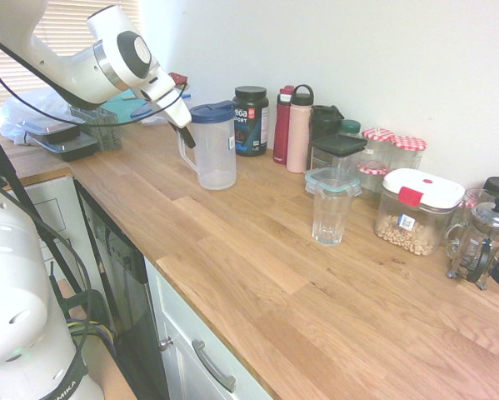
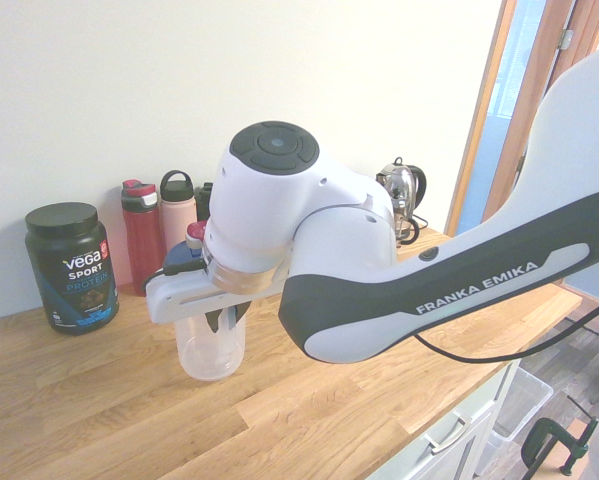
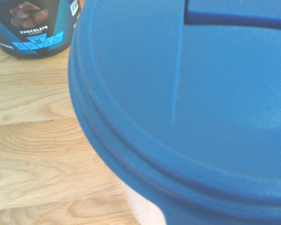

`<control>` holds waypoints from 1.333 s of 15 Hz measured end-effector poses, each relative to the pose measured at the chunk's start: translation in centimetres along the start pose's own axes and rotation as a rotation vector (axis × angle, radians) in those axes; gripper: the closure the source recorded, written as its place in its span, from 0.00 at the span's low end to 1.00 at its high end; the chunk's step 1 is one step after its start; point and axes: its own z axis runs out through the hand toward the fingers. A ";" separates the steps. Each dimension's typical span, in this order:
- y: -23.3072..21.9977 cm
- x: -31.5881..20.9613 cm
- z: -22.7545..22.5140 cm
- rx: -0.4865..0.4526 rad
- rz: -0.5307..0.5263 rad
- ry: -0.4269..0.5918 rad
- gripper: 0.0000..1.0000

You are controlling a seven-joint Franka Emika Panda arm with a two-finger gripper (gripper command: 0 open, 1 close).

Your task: Pour me some water

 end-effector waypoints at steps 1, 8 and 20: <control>0.1 -0.2 0.3 -0.003 0.003 0.002 1.00; -0.1 -0.2 1.1 -0.008 0.008 -0.010 0.00; 0.1 0.5 0.7 -0.020 -0.061 -0.022 0.00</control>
